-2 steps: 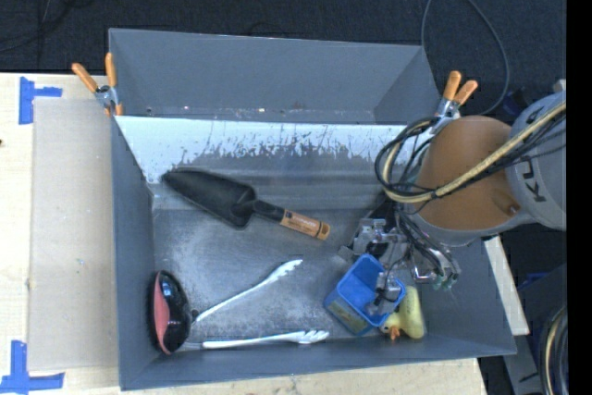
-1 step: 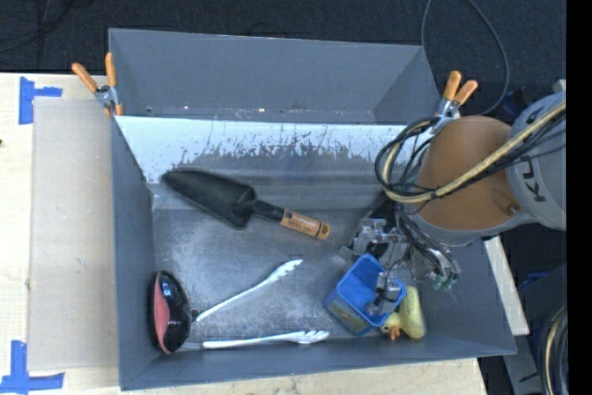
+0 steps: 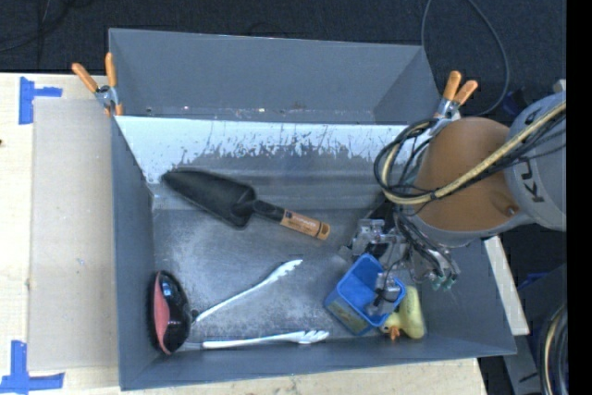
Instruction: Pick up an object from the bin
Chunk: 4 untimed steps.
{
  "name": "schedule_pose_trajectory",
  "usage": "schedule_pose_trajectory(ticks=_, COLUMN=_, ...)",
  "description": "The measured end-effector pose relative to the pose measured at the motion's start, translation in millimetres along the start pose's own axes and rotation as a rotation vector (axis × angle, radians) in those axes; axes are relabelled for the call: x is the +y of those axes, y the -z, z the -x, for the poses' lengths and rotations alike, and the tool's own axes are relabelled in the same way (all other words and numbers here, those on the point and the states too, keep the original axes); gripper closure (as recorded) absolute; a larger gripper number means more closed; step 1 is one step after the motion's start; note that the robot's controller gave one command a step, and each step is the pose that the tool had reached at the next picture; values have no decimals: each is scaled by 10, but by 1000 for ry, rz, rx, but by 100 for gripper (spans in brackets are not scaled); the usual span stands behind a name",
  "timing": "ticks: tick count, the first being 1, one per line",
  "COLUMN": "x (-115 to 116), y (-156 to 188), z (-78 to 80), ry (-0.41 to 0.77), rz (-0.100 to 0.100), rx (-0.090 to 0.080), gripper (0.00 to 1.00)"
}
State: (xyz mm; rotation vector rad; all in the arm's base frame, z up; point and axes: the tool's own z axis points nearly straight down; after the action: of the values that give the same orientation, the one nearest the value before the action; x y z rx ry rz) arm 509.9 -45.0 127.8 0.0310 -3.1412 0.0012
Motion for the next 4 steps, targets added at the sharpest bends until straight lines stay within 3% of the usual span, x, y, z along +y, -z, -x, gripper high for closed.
schedule_pose_trajectory(ticks=1, x=294, y=-319, z=32, ry=207, rz=1, rx=3, gripper=0)
schedule_pose_trajectory(ticks=2, x=169, y=-449, z=88, ry=275, rz=0, rx=1, gripper=100)
schedule_pose_trajectory(ticks=3, x=169, y=-449, z=88, ry=274, rz=0, rx=1, gripper=100)
schedule_pose_trajectory(ticks=4, x=211, y=157, z=60, ry=274, rz=1, rx=8, gripper=100)
